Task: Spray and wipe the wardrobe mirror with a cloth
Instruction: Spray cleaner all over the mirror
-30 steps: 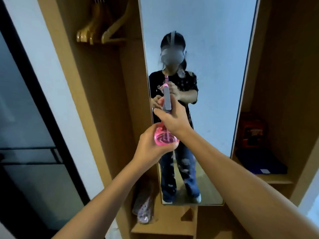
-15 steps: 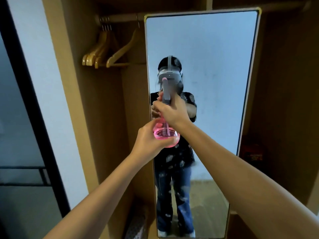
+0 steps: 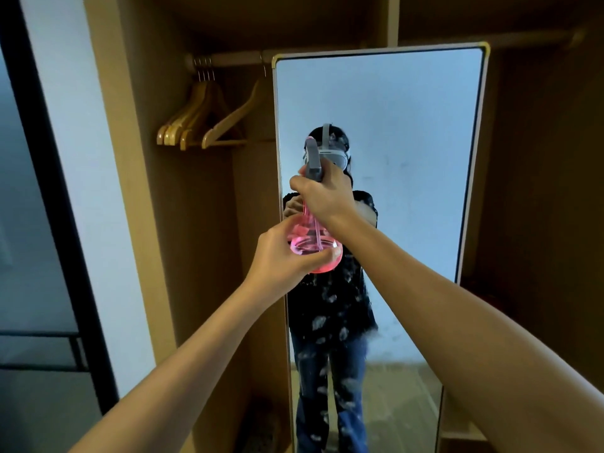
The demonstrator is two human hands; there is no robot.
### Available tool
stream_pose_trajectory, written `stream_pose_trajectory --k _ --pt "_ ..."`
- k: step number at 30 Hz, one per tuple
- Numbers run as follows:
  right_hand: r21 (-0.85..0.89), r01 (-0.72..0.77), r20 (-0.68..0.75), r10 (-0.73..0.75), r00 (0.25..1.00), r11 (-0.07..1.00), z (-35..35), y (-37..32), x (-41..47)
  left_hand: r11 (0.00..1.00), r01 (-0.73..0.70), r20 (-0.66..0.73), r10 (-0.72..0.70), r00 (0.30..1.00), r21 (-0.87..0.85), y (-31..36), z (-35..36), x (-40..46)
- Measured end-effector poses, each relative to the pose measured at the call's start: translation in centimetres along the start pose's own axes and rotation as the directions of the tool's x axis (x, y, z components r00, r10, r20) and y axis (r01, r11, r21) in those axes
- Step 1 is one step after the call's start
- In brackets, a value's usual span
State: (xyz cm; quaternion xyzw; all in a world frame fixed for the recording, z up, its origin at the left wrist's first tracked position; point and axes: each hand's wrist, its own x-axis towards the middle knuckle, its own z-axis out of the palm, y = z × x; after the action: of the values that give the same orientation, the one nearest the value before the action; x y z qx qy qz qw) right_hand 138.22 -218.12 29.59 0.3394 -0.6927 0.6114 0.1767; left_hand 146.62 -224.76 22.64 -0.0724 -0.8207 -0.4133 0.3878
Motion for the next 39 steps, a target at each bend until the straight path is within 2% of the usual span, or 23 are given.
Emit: stream_pose_trajectory --k 4,11,18,27,39 --pt "-0.028 -0.002 -0.03 0.001 1.0 1.0 -0.4 0.3 -0.1 1.0 -0.007 0.004 0.007 1.0 -0.008 0.2 0.5 -0.3" --pt "-0.047 0.011 0.001 -0.011 1.0 0.999 -1.2 1.0 -0.5 0.999 -0.027 0.011 0.028 1.0 -0.038 0.2 1.7 -0.4" --pt "-0.081 0.001 -0.062 -0.006 0.998 0.997 -3.4 1.5 -1.1 0.996 -0.055 0.013 0.056 0.998 -0.075 0.6 3.7 -0.2" --pt "-0.047 -0.002 -0.137 -0.005 0.991 0.999 -5.0 2.8 -1.0 0.984 -0.116 0.102 0.13 0.986 -0.137 1.2 5.7 -0.1" --pt "-0.059 -0.025 -0.166 0.015 0.986 0.998 -7.6 3.9 -0.5 0.977 -0.101 0.063 0.115 0.991 -0.189 0.6 8.5 1.3"
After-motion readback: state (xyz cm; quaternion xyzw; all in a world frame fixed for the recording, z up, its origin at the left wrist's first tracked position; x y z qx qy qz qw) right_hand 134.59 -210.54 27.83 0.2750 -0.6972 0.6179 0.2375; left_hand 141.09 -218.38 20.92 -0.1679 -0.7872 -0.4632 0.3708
